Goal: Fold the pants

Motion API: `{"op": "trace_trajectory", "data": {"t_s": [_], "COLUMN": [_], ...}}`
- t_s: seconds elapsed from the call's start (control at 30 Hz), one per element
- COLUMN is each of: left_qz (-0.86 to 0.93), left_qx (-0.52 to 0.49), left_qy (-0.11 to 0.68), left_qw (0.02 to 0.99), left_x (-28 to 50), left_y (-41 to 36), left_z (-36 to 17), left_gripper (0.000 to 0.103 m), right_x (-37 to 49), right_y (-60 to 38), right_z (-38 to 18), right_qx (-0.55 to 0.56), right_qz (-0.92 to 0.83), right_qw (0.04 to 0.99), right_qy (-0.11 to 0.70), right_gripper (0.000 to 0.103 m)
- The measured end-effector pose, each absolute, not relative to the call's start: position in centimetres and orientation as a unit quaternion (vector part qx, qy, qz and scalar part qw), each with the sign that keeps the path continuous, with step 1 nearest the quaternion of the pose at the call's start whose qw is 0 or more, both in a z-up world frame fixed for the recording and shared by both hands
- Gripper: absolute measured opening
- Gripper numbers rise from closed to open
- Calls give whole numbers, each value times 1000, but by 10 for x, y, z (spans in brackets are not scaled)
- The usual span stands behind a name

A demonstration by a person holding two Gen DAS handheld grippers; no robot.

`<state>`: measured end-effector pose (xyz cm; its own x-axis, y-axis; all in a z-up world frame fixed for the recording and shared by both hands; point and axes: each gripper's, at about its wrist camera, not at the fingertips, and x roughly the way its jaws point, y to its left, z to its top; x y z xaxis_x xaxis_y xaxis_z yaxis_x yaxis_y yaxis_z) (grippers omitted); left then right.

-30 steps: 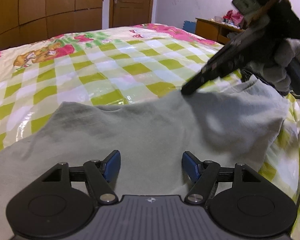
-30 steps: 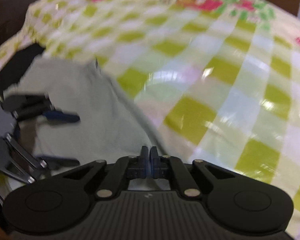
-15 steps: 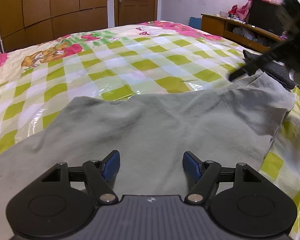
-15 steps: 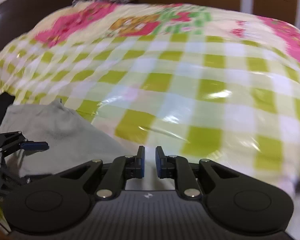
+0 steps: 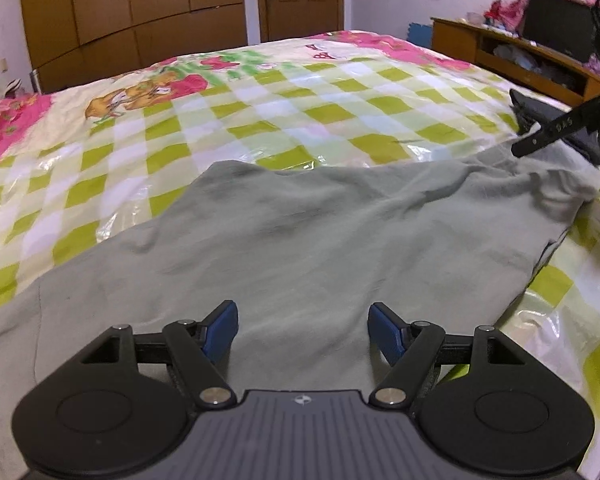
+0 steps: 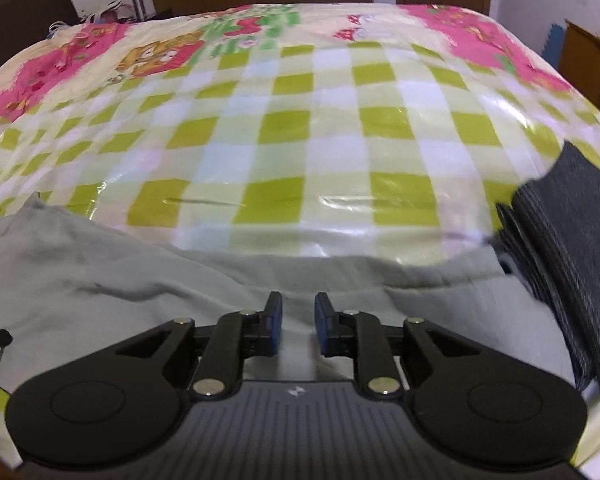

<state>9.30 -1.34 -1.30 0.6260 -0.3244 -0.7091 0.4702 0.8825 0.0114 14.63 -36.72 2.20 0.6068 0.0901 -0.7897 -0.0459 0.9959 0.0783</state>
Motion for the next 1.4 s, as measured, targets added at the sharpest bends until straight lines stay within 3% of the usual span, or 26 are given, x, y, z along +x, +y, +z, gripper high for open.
{"op": "trace_trajectory", "data": {"t_s": [0.17, 0.43, 0.63, 0.73, 0.77, 0.8, 1.07, 1.23, 1.4], "left_qz": [-245, -270, -290, -298, -301, -304, -306, -293, -254], "left_qx": [105, 107, 107, 110, 110, 110, 118, 125, 120], "left_qy": [370, 383, 372, 364, 362, 360, 367, 369, 377], "left_qw": [890, 877, 875, 875, 875, 875, 871, 873, 883], "left_x": [99, 119, 131, 136, 137, 138, 137, 129, 122], "left_y": [-27, -53, -70, -81, -84, -87, -93, -84, -49], "left_z": [-16, -23, -18, -15, -14, -14, -21, -23, -20], "left_gripper": [83, 83, 83, 83, 83, 83, 83, 83, 84], "right_x": [146, 168, 177, 181, 181, 180, 170, 176, 160], "right_y": [-385, -375, -361, -352, -349, -348, -369, -366, -365], "right_z": [11, 1, -7, -15, -15, -14, 24, 0, 18], "right_qx": [6, -195, -282, -311, -317, -320, -252, -243, -192], "right_qz": [34, 150, 239, 254, 257, 259, 190, 154, 105], "right_qw": [894, 841, 785, 765, 762, 761, 835, 843, 883], "right_qy": [448, 482, 498, 503, 502, 501, 450, 455, 416], "right_gripper": [19, 25, 29, 22, 5, 0, 0, 11, 13]}}
